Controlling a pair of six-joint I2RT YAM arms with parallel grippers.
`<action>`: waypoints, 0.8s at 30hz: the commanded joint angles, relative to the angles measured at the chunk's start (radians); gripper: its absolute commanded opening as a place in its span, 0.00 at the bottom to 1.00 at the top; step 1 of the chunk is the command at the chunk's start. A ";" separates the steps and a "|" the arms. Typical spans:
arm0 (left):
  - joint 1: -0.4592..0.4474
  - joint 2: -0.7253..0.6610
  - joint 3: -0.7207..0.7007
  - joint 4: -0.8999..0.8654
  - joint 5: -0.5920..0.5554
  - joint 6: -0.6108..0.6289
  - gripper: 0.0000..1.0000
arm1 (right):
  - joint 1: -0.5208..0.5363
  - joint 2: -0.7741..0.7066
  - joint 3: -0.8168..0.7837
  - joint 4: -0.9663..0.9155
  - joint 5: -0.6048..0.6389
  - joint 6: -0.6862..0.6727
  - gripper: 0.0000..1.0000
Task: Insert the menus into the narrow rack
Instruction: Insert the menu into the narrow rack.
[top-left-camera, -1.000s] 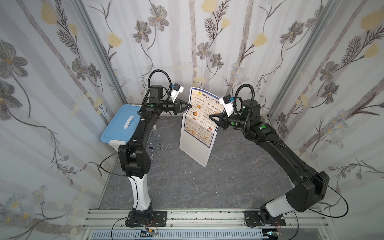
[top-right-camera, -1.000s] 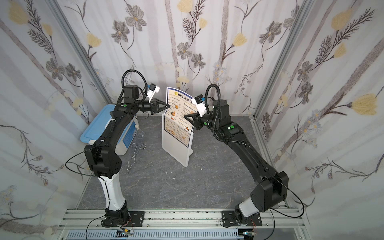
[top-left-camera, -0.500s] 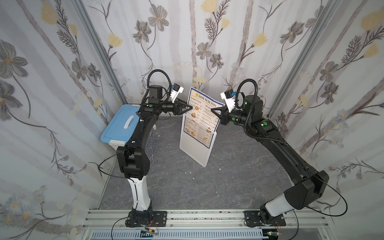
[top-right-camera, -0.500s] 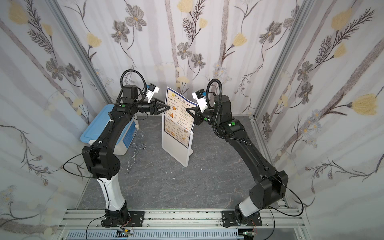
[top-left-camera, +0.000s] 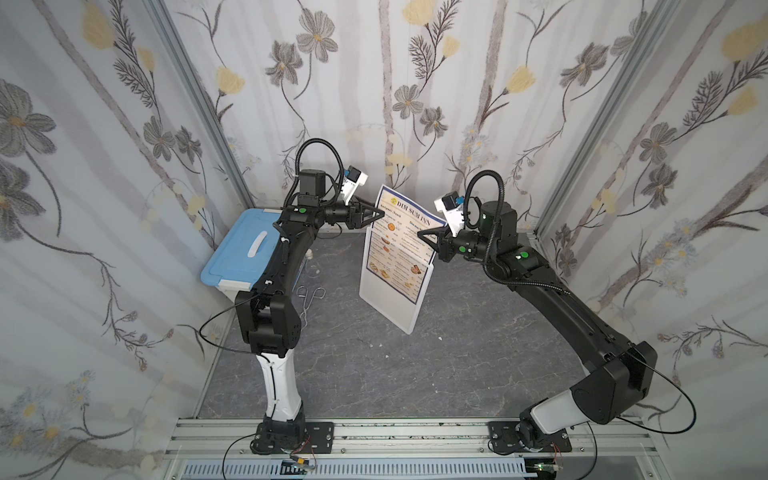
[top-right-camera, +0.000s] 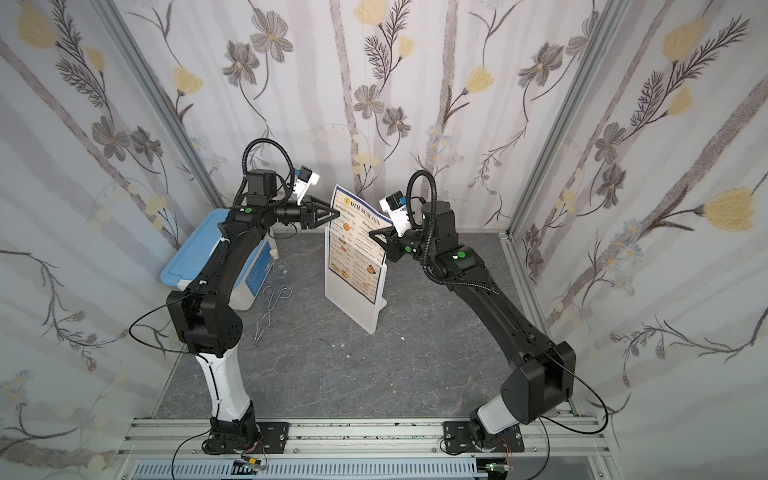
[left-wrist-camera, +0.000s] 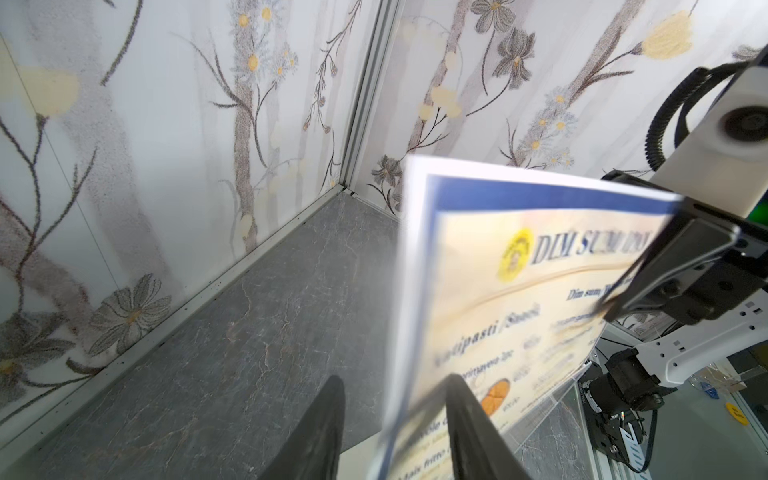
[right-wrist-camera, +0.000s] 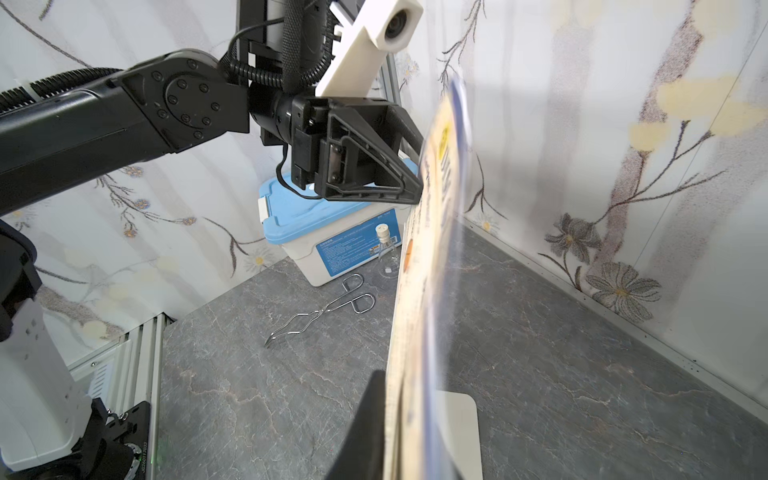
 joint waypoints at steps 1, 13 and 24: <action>-0.001 -0.021 -0.017 0.001 0.007 0.038 0.34 | -0.007 0.003 0.044 -0.013 0.030 -0.023 0.28; 0.000 -0.029 -0.019 -0.030 -0.016 0.070 0.37 | -0.010 0.041 0.106 -0.057 -0.003 -0.028 0.00; 0.003 -0.024 0.014 -0.082 -0.031 0.098 0.44 | 0.020 0.025 0.017 -0.030 -0.006 -0.021 0.00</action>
